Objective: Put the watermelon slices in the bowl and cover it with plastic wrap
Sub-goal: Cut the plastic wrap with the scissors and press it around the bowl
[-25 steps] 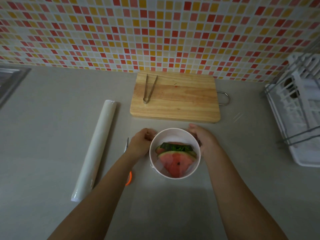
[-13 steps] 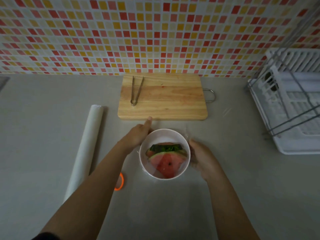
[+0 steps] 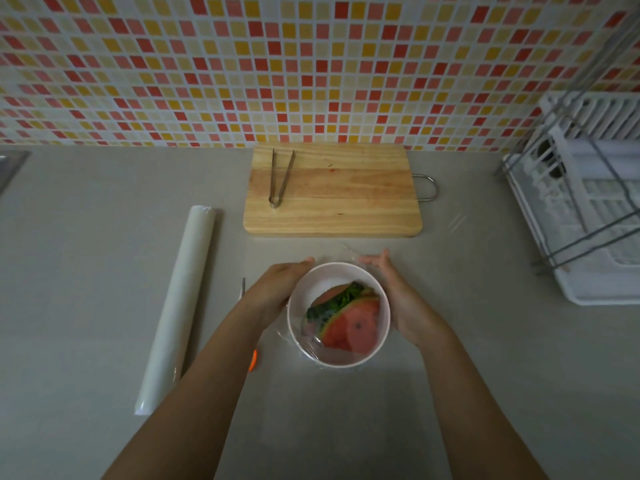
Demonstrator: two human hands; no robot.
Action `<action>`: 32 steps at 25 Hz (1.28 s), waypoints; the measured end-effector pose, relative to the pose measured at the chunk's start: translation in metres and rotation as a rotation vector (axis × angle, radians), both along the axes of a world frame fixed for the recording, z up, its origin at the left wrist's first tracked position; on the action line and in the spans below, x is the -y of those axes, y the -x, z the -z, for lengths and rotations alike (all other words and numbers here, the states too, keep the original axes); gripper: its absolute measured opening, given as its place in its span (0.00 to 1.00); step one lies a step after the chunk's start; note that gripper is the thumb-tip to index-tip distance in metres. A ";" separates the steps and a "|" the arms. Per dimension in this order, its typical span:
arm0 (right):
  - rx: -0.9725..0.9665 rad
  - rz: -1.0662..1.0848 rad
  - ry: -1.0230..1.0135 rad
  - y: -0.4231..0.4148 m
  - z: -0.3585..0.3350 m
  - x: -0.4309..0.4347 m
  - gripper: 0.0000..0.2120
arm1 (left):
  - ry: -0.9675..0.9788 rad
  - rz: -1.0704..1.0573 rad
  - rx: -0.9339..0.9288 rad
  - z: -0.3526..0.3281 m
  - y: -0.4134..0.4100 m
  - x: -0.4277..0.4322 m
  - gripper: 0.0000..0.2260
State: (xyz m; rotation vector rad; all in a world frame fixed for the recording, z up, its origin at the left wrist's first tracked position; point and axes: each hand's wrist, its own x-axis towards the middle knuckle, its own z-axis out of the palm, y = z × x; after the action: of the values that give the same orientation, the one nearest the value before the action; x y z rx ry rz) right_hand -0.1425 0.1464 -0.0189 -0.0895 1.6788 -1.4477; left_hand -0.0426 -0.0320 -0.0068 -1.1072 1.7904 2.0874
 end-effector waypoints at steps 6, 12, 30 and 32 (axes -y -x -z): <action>-0.018 0.007 -0.001 -0.007 -0.003 0.011 0.33 | -0.125 -0.039 -0.012 -0.009 0.012 -0.003 0.11; -0.043 0.121 -0.021 -0.009 0.000 0.006 0.38 | -0.081 -0.060 0.052 -0.009 0.016 -0.003 0.06; -0.236 0.066 -0.070 -0.021 0.001 0.010 0.34 | 0.151 0.106 -0.214 0.002 -0.013 -0.021 0.26; -0.363 0.055 -0.173 -0.025 -0.003 0.011 0.34 | 0.263 0.123 -0.212 0.002 -0.013 -0.024 0.25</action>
State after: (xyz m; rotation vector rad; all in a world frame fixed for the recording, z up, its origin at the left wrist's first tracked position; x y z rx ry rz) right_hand -0.1176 0.1352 -0.0155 -0.2223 2.1099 -1.3786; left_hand -0.0299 -0.0080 -0.0088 -0.8293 2.2236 2.0044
